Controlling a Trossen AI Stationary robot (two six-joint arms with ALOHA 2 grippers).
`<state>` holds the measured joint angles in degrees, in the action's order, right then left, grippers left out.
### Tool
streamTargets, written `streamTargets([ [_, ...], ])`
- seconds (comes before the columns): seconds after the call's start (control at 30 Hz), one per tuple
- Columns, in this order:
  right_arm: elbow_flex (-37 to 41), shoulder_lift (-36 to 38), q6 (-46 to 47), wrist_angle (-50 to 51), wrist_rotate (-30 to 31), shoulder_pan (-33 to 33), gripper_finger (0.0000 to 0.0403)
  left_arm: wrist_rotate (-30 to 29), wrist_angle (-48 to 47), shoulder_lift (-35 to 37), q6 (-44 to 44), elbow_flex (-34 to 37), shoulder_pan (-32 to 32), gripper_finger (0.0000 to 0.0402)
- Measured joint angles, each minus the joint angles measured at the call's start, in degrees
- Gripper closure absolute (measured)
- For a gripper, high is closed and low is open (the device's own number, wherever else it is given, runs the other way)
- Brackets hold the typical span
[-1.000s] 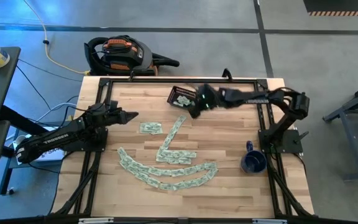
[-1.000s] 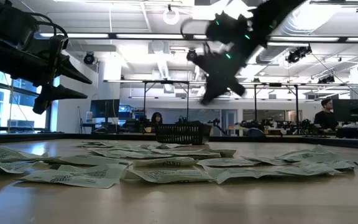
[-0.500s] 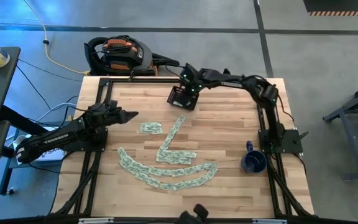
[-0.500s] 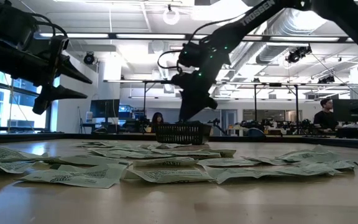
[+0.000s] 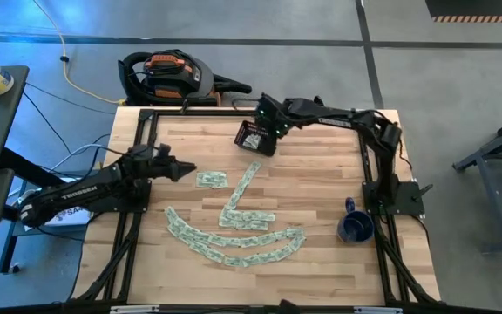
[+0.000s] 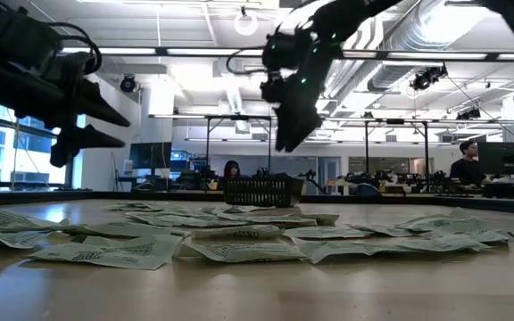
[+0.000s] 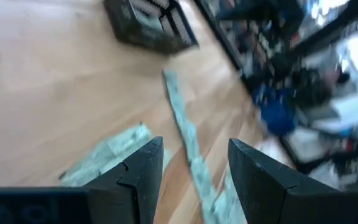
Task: Pick and place Stevia / Truvia into bins
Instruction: Put the stevia packet into the black bin
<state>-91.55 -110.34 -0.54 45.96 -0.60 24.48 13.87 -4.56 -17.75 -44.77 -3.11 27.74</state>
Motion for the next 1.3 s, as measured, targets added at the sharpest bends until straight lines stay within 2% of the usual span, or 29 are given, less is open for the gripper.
streamTargets([
  [0.17,7.88,6.50,-1.33,-0.10,5.35,-3.44,0.0158,2.69,0.44,-7.93,9.67,-2.98,-0.01,0.0186],
  [0.4,20.78,14.99,7.49,-1.47,9.25,-6.07,0.0157,3.12,-6.78,-22.87,29.93,-12.74,-0.01,0.0186],
  [0.63,28.45,18.61,14.37,-6.95,10.23,-8.08,0.0157,3.05,-5.51,-36.52,35.77,-16.02,-0.30,0.0186],
  [0.8,30.94,18.70,15.33,-10.14,11.37,-9.16,0.0157,0.36,-6.12,-43.21,42.80,-20.34,-4.24,0.0186],
  [1.03,31.83,18.72,13.68,-12.21,12.65,-9.23,0.0157,-10.48,-8.94,-49.93,47.60,-25.10,-10.30,0.0186],
  [1.3,31.83,18.71,9.91,-16.37,13.57,-7.53,0.0157,-10.40,-9.04,-54.70,46.97,-25.81,-10.54,0.0186],
])
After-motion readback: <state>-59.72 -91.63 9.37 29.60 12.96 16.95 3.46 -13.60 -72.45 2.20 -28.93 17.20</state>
